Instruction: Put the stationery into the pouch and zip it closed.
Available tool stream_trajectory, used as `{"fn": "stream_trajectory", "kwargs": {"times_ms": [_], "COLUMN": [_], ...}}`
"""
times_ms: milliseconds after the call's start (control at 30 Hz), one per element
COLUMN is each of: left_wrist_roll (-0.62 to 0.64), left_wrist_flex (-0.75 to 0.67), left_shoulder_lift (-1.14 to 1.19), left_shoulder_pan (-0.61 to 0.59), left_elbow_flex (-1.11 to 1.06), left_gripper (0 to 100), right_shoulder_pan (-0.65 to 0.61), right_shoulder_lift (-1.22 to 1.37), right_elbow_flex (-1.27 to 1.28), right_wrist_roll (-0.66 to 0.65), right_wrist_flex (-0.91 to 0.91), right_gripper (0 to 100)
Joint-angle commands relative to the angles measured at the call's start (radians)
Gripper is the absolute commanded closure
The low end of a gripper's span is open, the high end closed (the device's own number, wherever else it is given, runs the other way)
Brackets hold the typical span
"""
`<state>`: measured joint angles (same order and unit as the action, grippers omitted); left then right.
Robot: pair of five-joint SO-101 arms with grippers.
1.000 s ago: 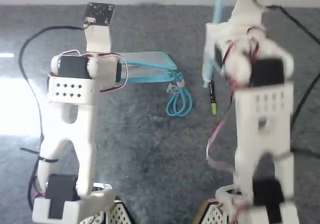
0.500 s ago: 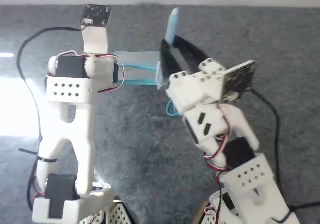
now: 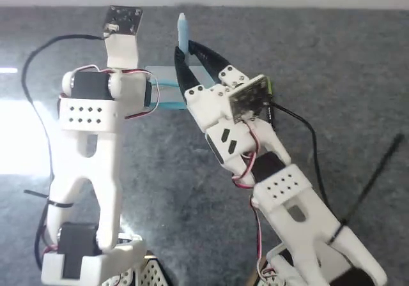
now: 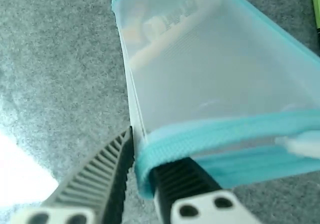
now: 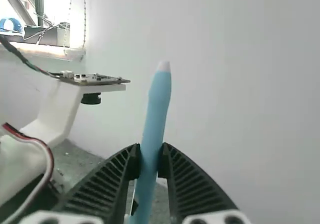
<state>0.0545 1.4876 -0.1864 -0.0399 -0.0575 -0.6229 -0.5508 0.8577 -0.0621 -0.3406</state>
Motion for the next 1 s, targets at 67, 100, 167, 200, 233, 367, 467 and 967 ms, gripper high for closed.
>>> {"fn": "stream_trajectory", "kwargs": {"times_ms": [67, 100, 167, 200, 233, 367, 467, 967], "left_wrist_roll": [-0.012, -0.012, -0.012, -0.012, -0.012, -0.012, -0.012, -0.011], "left_wrist_flex": [-0.04, -0.041, -0.041, -0.041, -0.041, -0.048, -0.048, 0.048], "left_shoulder_lift": [-0.012, -0.012, -0.012, -0.012, -0.012, -0.012, -0.012, -0.005], "left_shoulder_pan": [-0.006, -0.006, -0.005, -0.005, -0.006, -0.006, -0.006, 0.021], "left_elbow_flex": [0.01, 0.01, 0.01, 0.01, 0.01, 0.01, 0.01, 0.125], "left_gripper": [99, 99, 99, 99, 99, 99, 99, 99], "right_shoulder_pan": [0.025, 0.03, 0.041, 0.044, 0.045, 0.03, 0.016, 0.018], "right_shoulder_lift": [0.061, 0.07, 0.077, 0.077, 0.076, 0.053, 0.033, -0.108], "right_elbow_flex": [-0.014, -0.014, -0.011, -0.008, 0.0, 0.041, 0.054, -0.006], "right_wrist_roll": [-0.043, -0.052, -0.095, -0.112, -0.121, -0.149, -0.19, -0.23], "right_wrist_flex": [-0.096, -0.094, -0.094, -0.094, -0.094, -0.101, -0.096, -0.102], "right_gripper": [99.1, 99.1, 99.1, 99.1, 99.1, 99.1, 99.1, 99.1]}}
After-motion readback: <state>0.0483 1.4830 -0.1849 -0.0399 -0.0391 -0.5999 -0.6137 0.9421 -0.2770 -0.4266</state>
